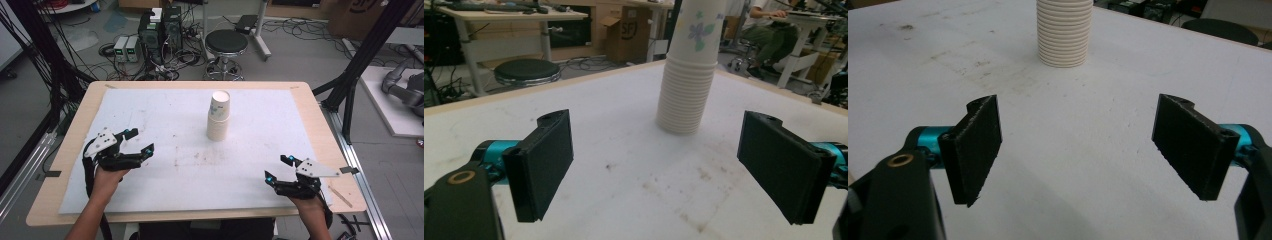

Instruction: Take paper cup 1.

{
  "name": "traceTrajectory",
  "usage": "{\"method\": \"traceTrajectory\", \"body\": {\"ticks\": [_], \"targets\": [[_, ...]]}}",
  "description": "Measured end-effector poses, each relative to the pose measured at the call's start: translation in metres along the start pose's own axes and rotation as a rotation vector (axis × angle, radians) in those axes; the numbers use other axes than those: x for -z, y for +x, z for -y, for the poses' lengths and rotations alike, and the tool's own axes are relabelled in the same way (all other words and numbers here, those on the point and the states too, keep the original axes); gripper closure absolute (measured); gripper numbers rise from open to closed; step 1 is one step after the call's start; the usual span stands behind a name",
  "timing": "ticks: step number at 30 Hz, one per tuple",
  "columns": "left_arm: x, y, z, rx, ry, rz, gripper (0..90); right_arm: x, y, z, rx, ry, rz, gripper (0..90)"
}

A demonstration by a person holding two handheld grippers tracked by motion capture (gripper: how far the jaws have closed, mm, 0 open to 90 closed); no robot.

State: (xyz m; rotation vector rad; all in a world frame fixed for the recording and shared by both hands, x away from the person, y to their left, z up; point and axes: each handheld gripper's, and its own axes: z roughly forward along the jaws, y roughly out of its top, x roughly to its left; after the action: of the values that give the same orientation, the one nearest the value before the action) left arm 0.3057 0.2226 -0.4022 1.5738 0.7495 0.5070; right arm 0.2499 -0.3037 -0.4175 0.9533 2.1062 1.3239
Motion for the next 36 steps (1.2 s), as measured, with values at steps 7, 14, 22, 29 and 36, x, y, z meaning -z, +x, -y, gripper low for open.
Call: {"method": "traceTrajectory", "body": {"ticks": [7, 14, 22, 29, 36], "targets": [[-0.037, -0.008, -0.031, -0.024, 0.026, 0.080, 14.7, -0.001, 0.001, -0.001, 0.003, -0.005, -0.005, 20.4], [-0.070, -0.012, -0.049, -0.036, 0.068, 0.128, 14.9, 0.000, 0.000, 0.000, -0.003, -0.002, -0.005, 20.4], [-0.108, -0.018, -0.074, -0.056, 0.117, 0.155, 14.9, 0.000, 0.000, -0.001, -0.004, -0.006, -0.011, 20.4], [-0.144, -0.025, -0.096, -0.066, 0.136, 0.186, 14.9, 0.002, -0.002, 0.000, -0.011, -0.008, -0.013, 20.4], [-0.166, -0.030, -0.103, -0.072, 0.158, 0.195, 14.9, 0.004, -0.002, 0.001, -0.013, -0.010, -0.009, 20.4]]}}
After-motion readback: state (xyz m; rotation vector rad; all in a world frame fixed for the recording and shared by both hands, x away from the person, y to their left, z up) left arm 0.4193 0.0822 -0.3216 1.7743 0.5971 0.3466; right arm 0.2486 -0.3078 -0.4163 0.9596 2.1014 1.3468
